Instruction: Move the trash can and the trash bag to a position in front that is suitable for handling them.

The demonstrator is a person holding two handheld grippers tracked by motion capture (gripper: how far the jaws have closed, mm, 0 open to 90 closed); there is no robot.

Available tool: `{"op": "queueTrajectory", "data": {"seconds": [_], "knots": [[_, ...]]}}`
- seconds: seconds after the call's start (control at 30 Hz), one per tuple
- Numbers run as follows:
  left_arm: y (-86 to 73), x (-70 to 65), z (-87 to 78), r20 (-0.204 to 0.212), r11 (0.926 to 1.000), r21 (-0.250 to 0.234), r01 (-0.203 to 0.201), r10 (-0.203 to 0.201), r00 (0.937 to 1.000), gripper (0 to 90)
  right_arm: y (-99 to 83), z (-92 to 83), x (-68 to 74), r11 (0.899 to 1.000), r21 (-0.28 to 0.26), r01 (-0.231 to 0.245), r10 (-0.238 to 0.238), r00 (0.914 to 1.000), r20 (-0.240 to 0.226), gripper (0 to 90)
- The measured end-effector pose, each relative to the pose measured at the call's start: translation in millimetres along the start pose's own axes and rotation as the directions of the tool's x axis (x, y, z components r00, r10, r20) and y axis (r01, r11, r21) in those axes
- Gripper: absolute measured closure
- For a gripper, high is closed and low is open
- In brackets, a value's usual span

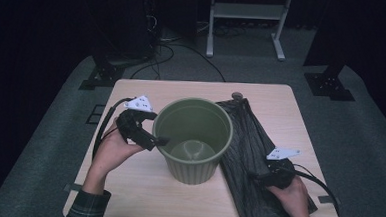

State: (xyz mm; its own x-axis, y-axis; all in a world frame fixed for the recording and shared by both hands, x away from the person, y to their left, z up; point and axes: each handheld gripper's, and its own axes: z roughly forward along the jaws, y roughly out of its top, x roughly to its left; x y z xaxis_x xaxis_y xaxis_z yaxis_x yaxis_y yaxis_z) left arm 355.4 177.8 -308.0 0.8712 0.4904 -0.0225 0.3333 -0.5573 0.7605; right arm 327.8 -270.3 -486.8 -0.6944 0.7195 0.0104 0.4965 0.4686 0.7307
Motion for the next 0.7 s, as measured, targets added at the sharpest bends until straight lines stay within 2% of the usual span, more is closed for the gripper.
{"op": "queueTrajectory", "data": {"seconds": [0.27, 0.43, 0.57, 0.7], "knots": [[-0.5, -17.1, 0.7, 0.024, 0.9997, -0.003, -0.022, 0.022, 0.9995, 0.0, 0.0, 0.0, 0.0, 1.000, 0.000, 0.000, 0.000, 1.0000, 0.000, 9.7], [0.7, -19.8, -0.6, 0.022, 0.9996, -0.003, -0.029, 0.029, 0.9993, 0.0, 0.0, 0.0, 0.1, 1.000, 0.000, 0.000, 0.000, 1.0000, 0.001, 9.7], [-0.3, -18.5, -2.7, 0.007, 0.9989, -0.039, -0.025, 0.025, 0.9997, 0.0, -0.1, -0.1, 0.1, 1.000, 0.000, -0.001, 0.001, 1.0000, 0.001, 9.7], [-1.7, -13.5, -12.8, -0.009, 0.9953, -0.096, -0.013, 0.012, 0.9999, 0.0, -0.1, -0.1, 0.2, 1.000, 0.000, -0.001, 0.001, 1.0000, 0.001, 9.7]]}}
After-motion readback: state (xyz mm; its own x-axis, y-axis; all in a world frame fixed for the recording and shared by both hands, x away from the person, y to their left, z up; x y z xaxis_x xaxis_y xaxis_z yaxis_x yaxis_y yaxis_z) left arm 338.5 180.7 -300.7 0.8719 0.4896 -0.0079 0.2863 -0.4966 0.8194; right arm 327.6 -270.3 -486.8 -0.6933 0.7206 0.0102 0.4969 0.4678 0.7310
